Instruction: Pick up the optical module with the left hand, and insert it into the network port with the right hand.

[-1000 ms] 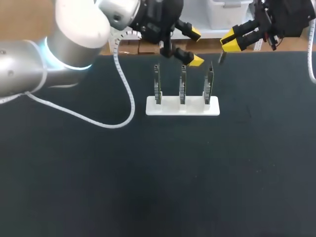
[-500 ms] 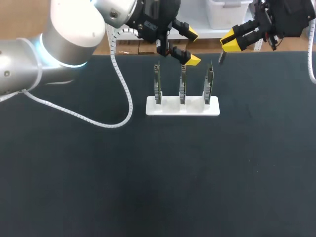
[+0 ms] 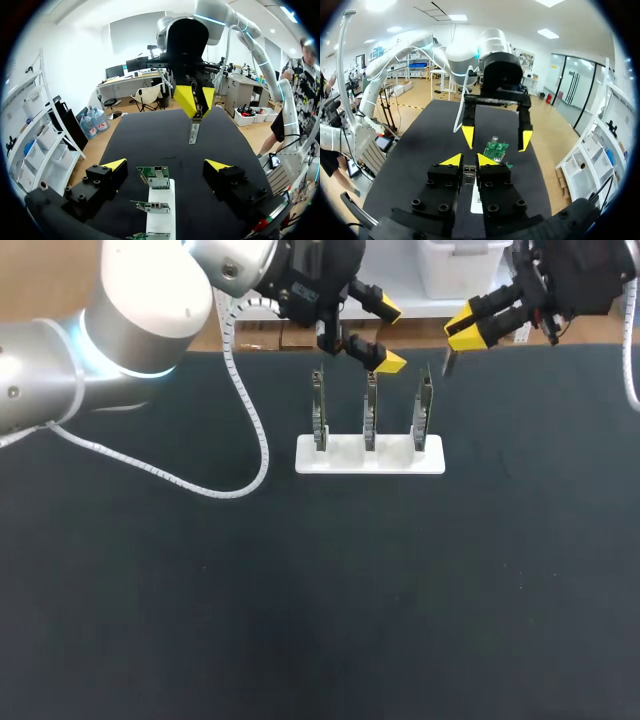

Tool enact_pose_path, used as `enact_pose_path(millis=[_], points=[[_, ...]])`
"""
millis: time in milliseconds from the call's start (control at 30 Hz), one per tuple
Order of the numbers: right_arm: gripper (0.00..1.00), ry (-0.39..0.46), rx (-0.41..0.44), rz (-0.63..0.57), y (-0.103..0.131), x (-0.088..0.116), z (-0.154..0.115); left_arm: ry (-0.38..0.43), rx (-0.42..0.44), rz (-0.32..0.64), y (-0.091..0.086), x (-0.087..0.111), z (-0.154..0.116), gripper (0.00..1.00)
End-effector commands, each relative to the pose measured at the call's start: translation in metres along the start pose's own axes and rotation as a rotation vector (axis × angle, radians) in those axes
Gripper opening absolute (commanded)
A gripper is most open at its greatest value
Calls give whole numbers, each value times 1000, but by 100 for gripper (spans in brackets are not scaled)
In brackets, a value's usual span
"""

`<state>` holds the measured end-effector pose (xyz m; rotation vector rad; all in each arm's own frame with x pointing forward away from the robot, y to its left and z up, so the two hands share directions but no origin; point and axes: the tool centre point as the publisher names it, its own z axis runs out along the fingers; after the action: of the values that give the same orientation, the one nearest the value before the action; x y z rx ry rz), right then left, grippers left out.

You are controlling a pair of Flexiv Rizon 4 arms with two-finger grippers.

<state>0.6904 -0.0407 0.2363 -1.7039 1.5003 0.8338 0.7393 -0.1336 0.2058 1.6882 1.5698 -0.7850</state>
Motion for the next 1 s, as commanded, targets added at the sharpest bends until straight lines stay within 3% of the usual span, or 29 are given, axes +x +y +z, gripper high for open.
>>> enact_pose_path(millis=[33, 433, 1000], points=[[0, 49, -14, 17, 1, -2, 4, 7, 3, -2, 1, -1, 0, 100], [0, 49, -26, 22, 3, 10, 9, 7, 3, -2, 1, -1, 0, 100], [0, 48, -82, 4, -15, 17, 14, 7, 3, -2, 1, -1, 0, 100]])
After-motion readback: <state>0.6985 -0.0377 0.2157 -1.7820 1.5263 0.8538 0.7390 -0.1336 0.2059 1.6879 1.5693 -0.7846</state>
